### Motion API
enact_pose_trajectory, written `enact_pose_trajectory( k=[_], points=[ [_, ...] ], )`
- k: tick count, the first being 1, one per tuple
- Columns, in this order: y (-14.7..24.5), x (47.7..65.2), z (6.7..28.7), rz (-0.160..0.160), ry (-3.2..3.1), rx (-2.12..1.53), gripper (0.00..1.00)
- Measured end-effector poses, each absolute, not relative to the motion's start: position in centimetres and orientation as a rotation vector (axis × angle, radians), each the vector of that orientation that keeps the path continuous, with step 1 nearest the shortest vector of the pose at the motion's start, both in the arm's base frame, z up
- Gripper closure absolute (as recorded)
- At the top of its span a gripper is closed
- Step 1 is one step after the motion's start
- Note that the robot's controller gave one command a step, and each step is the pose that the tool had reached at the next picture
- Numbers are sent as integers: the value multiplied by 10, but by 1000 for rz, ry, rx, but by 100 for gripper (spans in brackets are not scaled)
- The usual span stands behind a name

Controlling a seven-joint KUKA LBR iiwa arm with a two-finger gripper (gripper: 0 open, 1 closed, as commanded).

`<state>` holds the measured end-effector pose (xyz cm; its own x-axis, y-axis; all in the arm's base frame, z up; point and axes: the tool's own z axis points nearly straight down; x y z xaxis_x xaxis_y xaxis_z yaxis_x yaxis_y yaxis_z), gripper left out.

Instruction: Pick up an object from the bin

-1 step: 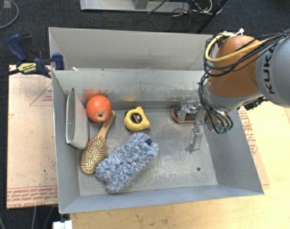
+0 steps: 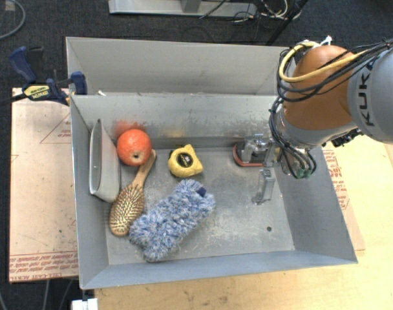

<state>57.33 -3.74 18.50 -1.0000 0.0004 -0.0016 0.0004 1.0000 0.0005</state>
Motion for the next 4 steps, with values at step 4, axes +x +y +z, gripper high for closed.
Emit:
enact_pose_trajectory(
  k=[4],
  points=[
    [91,552,67,4,2967,-1030,0]
  ],
)
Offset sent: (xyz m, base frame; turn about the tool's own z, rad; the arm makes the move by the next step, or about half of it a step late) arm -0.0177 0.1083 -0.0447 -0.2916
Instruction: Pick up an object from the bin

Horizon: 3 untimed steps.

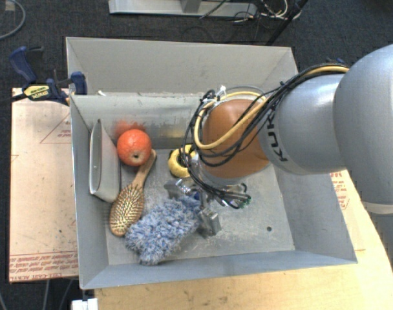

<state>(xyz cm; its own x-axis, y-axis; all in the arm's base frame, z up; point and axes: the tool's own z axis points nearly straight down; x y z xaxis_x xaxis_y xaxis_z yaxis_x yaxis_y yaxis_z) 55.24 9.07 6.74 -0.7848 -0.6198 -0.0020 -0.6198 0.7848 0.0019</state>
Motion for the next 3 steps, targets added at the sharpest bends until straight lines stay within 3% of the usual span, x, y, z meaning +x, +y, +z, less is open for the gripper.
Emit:
enact_pose_trajectory(
  k=[1,3],
  points=[
    [104,552,70,2,2912,-1155,100],
    [104,551,74,3,2917,-1157,100]
  ],
)
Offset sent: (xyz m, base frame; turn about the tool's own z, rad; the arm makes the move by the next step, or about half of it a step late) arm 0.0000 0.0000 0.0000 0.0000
